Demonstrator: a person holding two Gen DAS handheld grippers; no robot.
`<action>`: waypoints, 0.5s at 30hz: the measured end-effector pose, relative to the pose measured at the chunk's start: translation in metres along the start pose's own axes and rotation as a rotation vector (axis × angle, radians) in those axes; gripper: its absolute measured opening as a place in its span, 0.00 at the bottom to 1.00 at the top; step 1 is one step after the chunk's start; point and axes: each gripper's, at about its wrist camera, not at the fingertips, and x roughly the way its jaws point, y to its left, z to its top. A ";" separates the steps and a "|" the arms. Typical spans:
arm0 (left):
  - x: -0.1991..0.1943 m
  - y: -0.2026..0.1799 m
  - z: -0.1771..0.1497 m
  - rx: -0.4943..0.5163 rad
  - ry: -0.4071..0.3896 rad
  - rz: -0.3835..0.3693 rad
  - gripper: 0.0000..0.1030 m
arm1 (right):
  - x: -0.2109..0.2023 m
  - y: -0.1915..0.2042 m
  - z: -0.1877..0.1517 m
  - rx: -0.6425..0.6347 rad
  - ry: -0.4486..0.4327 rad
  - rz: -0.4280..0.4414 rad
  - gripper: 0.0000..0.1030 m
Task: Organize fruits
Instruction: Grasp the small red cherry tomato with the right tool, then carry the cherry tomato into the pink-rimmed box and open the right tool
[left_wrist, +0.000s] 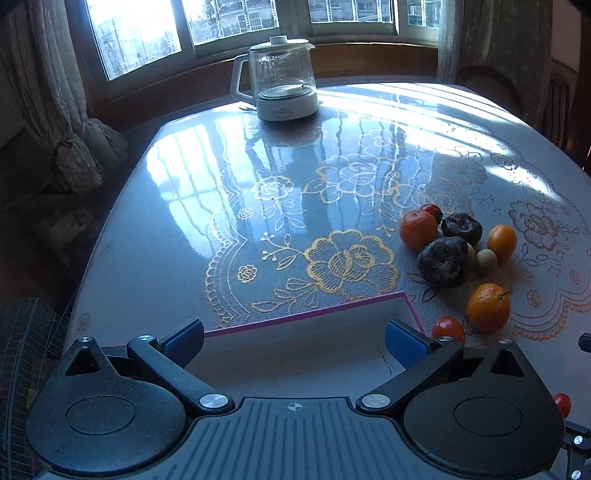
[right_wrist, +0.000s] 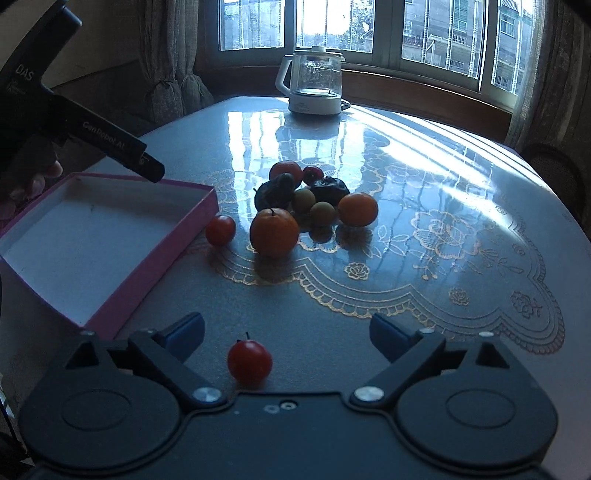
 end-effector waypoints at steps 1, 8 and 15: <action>0.000 0.002 -0.001 -0.006 0.002 0.004 1.00 | 0.005 0.002 -0.002 -0.008 0.017 -0.002 0.73; -0.003 0.011 -0.001 -0.030 -0.008 0.022 1.00 | 0.005 0.009 -0.008 -0.038 0.008 0.000 0.49; -0.004 0.014 -0.001 -0.053 -0.014 0.025 1.00 | -0.004 0.021 -0.014 -0.046 -0.004 -0.005 0.24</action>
